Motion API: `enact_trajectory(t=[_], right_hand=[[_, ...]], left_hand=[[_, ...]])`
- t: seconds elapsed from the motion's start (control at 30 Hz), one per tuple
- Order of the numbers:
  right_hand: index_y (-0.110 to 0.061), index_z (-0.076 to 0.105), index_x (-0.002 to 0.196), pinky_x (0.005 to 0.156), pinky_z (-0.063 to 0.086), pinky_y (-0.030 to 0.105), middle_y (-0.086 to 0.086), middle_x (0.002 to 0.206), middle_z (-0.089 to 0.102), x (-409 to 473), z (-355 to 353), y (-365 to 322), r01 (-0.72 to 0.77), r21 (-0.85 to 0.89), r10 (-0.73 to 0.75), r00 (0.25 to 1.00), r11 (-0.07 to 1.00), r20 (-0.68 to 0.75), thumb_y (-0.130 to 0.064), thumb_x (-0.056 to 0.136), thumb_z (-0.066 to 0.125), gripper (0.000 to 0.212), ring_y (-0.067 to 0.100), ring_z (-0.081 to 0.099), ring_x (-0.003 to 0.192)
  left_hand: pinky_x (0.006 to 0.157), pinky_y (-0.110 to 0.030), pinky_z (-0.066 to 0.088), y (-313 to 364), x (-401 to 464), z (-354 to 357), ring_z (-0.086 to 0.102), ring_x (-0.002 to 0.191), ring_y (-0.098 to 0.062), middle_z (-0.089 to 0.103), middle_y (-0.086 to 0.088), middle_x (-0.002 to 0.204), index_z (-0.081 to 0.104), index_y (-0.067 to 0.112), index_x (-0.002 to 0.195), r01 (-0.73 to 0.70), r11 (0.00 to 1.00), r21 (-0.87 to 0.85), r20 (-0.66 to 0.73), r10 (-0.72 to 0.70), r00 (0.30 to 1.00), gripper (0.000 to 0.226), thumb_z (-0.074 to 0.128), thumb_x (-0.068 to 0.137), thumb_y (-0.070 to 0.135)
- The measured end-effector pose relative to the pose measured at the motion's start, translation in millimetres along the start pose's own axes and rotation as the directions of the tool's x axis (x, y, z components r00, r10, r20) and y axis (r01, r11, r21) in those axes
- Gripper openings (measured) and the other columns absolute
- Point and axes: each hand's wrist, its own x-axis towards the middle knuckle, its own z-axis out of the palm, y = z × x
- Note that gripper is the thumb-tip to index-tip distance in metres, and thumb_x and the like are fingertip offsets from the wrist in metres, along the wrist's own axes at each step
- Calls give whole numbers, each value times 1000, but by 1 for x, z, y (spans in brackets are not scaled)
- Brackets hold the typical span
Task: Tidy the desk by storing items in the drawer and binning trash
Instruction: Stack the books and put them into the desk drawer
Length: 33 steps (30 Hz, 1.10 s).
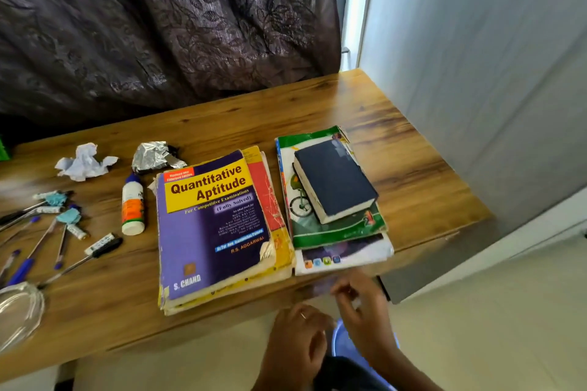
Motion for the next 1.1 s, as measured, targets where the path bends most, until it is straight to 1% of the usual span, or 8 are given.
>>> enact_trajectory(t=[0.07, 0.13, 0.23, 0.33, 0.7, 0.77, 0.87, 1.1], right_hand=[[-25, 61, 66, 58, 42, 12, -7, 67, 63, -20, 7, 15, -242, 19, 239, 967, 970, 92, -4, 82, 60, 27, 3, 57, 65], [-20, 62, 69, 54, 41, 17, -2, 67, 63, -22, 10, 30, -530, 155, 503, 845, 834, 182, 1, 88, 57, 28, 10, 56, 63], [-13, 59, 82, 61, 44, 23, 5, 72, 63, -11, 13, 51, -779, 342, 720, 621, 525, 310, 3, 91, 46, 22, 17, 58, 70], [-13, 54, 76, 66, 43, 26, -3, 50, 64, 1, 19, 65, -854, 367, 773, 501, 369, 390, 0, 91, 42, 23, 13, 62, 61], [-7, 33, 61, 48, 32, 24, -2, 31, 30, 28, 57, 95, -850, 440, 816, 459, 289, 351, -6, 93, 32, 32, 9, 29, 27], [18, 45, 95, 50, 40, 25, 4, 36, 30, 32, 63, 95, -830, 474, 833, 465, 293, 300, 4, 85, 34, 20, 14, 30, 36], [12, 30, 128, 63, 47, 31, 8, 38, 32, 32, 65, 94, -819, 499, 840, 462, 282, 285, 19, 62, 24, 67, 15, 34, 35], [-11, 50, 69, 55, 49, 26, 2, 32, 39, 6, 44, 103, -833, 487, 797, 472, 264, 376, 14, 85, 28, 37, 8, 41, 29]], left_hand=[[87, -20, 45, -9, -14, 16, 60, 96, -1, 66, 18, 105, 63, 42, 98, 481, 813, -330, 122, -468, 875, 21, 57, 80, 31], [87, -28, 46, -16, -15, 22, 62, 95, -8, 65, 1, 117, 58, 33, 101, 721, 426, -546, 266, -728, 632, 17, 61, 84, 33], [73, -27, 43, -21, -7, 18, 58, 93, -16, 54, -4, 120, 48, 20, 118, 750, -88, -655, 505, -790, 348, 21, 48, 97, 17], [91, -37, 42, -22, -3, 7, 49, 124, -26, 46, -6, 139, 43, 12, 132, 659, -248, -710, 540, -793, 283, 32, 40, 101, 18], [99, -37, 38, -29, -18, -10, 42, 130, -27, 40, -6, 146, 32, 18, 142, 748, -42, -663, 394, -869, 300, 53, 52, 95, 31], [101, -38, 37, -29, -20, -12, 41, 131, -26, 39, -5, 147, 30, 19, 143, 734, -40, -678, 390, -866, 313, 54, 52, 95, 31], [106, -41, 34, -31, -24, -8, 37, 134, -27, 32, -6, 152, 18, 20, 150, 763, 44, -645, 322, -890, 323, 67, 53, 94, 34], [116, -45, 8, 1, -48, -3, 6, 146, -31, 5, -15, 159, 1, 5, 150, 897, 289, -336, -231, -948, 219, 79, 47, 95, 39]])
